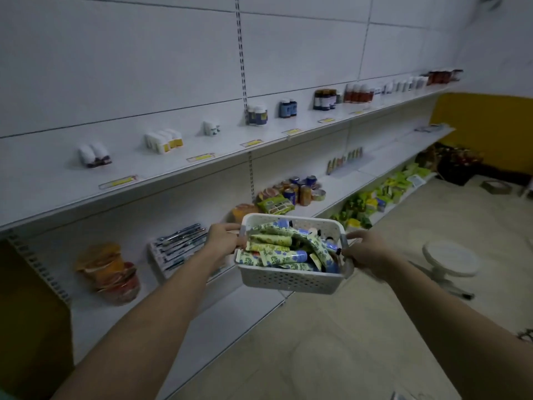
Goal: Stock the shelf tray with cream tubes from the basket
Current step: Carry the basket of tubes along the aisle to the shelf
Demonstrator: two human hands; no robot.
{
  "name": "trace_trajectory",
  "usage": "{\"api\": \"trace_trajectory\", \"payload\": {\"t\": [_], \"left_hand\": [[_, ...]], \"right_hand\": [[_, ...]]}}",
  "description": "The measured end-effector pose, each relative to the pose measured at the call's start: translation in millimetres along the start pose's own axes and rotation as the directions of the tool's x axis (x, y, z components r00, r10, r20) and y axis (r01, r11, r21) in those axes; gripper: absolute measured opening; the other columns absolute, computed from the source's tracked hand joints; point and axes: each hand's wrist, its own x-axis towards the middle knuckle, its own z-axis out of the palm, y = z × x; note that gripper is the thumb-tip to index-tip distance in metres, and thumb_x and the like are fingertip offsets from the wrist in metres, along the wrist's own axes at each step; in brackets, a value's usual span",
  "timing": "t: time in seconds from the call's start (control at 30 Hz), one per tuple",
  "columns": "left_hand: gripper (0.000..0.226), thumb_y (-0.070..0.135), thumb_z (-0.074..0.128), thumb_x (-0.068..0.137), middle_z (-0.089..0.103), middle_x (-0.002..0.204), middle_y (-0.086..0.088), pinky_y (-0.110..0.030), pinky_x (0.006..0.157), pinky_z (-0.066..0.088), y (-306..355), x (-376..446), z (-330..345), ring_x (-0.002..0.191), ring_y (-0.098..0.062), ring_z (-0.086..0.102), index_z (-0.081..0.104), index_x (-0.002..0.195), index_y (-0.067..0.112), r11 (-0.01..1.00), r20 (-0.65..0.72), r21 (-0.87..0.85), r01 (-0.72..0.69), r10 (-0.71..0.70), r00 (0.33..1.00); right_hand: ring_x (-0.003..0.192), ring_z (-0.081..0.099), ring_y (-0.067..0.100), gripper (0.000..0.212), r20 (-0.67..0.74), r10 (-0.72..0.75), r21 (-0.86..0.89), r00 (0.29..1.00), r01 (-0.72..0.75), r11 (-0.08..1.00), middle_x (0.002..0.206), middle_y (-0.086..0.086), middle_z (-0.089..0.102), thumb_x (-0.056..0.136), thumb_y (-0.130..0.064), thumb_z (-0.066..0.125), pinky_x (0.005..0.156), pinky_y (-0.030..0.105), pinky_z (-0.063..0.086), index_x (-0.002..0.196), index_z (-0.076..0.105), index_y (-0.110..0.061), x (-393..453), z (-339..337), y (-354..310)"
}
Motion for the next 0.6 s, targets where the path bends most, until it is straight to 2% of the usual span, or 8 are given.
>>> {"api": "trace_trajectory", "payload": {"t": [0.07,0.13,0.2,0.27,0.33,0.4,0.57,0.6], "left_hand": [[0.038,-0.009,0.067,0.082,0.069,0.100,-0.019,-0.044,0.080,0.056,11,35,23,0.086,-0.032,0.065,0.062,0.119,-0.005,1.000,0.019,-0.007,-0.006,0.006,1.000],[0.033,-0.007,0.067,0.084,0.067,0.095,-0.014,-0.041,0.079,0.056,22,74,45,0.082,-0.027,0.063,0.063,0.117,-0.007,0.999,0.057,-0.014,-0.041,0.041,0.998],[0.035,-0.009,0.067,0.083,0.066,0.102,-0.015,-0.036,0.074,0.056,29,117,69,0.085,-0.026,0.061,0.064,0.118,-0.006,0.998,0.092,0.011,-0.067,0.066,0.994],[0.042,-0.012,0.066,0.081,0.066,0.111,-0.018,-0.029,0.064,0.057,34,162,96,0.090,-0.027,0.063,0.061,0.122,-0.003,0.999,0.138,0.026,-0.048,0.044,0.989],[0.046,-0.012,0.066,0.081,0.066,0.110,-0.020,-0.035,0.070,0.058,36,207,125,0.094,-0.031,0.065,0.059,0.126,-0.003,0.999,0.188,0.024,-0.031,0.026,0.982],[0.047,-0.014,0.066,0.080,0.065,0.110,-0.018,-0.036,0.072,0.056,34,251,158,0.096,-0.032,0.064,0.059,0.125,-0.003,0.998,0.226,0.052,-0.024,0.011,0.974],[0.050,-0.016,0.065,0.079,0.063,0.101,-0.012,-0.031,0.072,0.052,44,345,249,0.092,-0.027,0.062,0.055,0.127,-0.007,0.992,0.406,0.118,-0.036,-0.015,0.914],[0.048,-0.016,0.064,0.080,0.062,0.099,-0.011,-0.030,0.072,0.050,50,360,269,0.089,-0.026,0.061,0.054,0.127,-0.009,0.991,0.447,0.123,-0.048,-0.012,0.894]], "right_hand": [[0.063,0.062,0.022,0.033,-0.027,0.002,-0.005,1.000,-0.002,1.000,0.075,0.014,0.061,0.090,-0.008,0.064,0.051,0.029,0.052,0.122,0.059,-0.002,33,-11,-7],[0.064,0.062,0.022,0.036,-0.040,0.027,-0.002,0.999,-0.027,1.000,0.077,0.014,0.061,0.090,-0.007,0.063,0.049,0.028,0.052,0.125,0.056,-0.003,68,-21,-11],[0.062,0.062,0.021,0.036,-0.057,0.053,0.010,0.997,-0.053,0.999,0.076,0.014,0.062,0.090,-0.004,0.064,0.045,0.026,0.052,0.125,0.056,-0.003,105,-29,-11],[0.066,0.063,0.025,0.036,-0.093,0.084,0.018,0.992,-0.083,0.996,0.080,0.016,0.063,0.090,-0.005,0.064,0.057,0.034,0.058,0.125,0.055,-0.004,144,-35,-8],[0.071,0.063,0.027,0.036,-0.125,0.120,0.027,0.985,-0.118,0.993,0.085,0.018,0.063,0.089,-0.005,0.065,0.065,0.038,0.059,0.124,0.055,-0.004,184,-41,-3],[0.069,0.063,0.026,0.036,-0.153,0.162,0.035,0.975,-0.158,0.987,0.083,0.017,0.063,0.089,-0.005,0.064,0.057,0.032,0.056,0.125,0.056,-0.005,222,-50,5],[0.067,0.064,0.025,0.039,-0.236,0.289,0.098,0.928,-0.273,0.957,0.082,0.017,0.065,0.085,0.001,0.065,0.057,0.033,0.057,0.123,0.058,-0.002,302,-84,22],[0.067,0.063,0.025,0.038,-0.255,0.300,0.109,0.919,-0.281,0.953,0.082,0.016,0.065,0.084,0.003,0.065,0.063,0.037,0.059,0.121,0.059,-0.001,315,-94,26]]}}
